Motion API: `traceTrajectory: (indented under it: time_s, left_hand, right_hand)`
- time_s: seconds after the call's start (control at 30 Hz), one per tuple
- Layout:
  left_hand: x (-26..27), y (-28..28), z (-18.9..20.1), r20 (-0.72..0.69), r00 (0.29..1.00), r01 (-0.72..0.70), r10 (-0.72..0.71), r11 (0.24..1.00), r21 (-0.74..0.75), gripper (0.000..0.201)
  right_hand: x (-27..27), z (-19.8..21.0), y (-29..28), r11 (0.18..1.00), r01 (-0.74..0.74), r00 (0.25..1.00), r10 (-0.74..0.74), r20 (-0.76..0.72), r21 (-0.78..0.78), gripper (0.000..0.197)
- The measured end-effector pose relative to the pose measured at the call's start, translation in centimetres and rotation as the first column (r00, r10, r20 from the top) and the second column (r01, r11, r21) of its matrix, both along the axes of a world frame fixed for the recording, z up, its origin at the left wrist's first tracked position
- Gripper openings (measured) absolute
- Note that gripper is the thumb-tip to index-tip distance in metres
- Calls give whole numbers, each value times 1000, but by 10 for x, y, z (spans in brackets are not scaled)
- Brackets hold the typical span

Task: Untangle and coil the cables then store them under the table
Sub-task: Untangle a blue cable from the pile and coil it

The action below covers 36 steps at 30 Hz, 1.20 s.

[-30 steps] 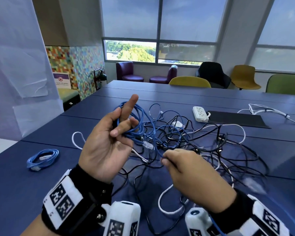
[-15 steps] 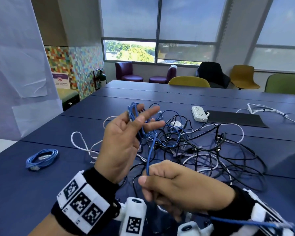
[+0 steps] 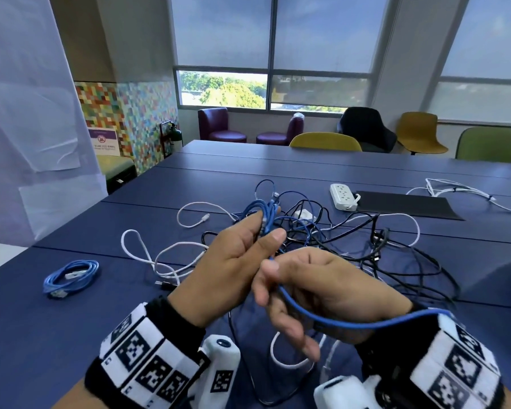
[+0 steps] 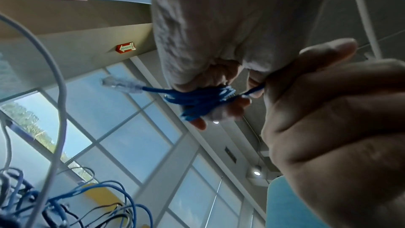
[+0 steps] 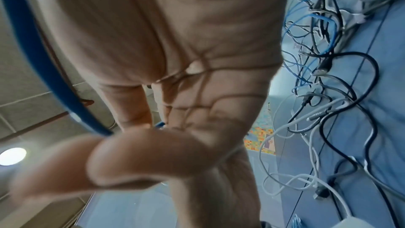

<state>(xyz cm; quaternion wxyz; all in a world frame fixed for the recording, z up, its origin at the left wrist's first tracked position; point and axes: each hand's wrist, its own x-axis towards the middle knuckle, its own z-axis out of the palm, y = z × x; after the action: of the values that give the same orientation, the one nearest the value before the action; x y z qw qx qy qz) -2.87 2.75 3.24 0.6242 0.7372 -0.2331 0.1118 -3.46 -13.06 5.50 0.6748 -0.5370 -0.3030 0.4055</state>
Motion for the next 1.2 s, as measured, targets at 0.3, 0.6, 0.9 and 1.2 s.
traceTrajectory:
  time_s: [0.3,0.6,0.9,1.2]
  left_hand:
    - [2,2,0,-124,992,-3,-4,999,-53,58]
    - [-6,3,3,-328,942,-45,-71,942,-333,33]
    - [-8,6,12,-277,929,-11,-244,731,-682,26]
    - [-6,5,25,-273,905,-94,-328,470,-878,23]
  right_hand:
    - [14,-3,-2,935,226,974,-219,-55,274,50]
    - [35,-13,-4,602,712,420,-778,467,362,43]
    - [47,-27,-15,394,865,-193,-312,930,312,33]
    - [48,-32,-9,479,851,-53,-329,943,215,12]
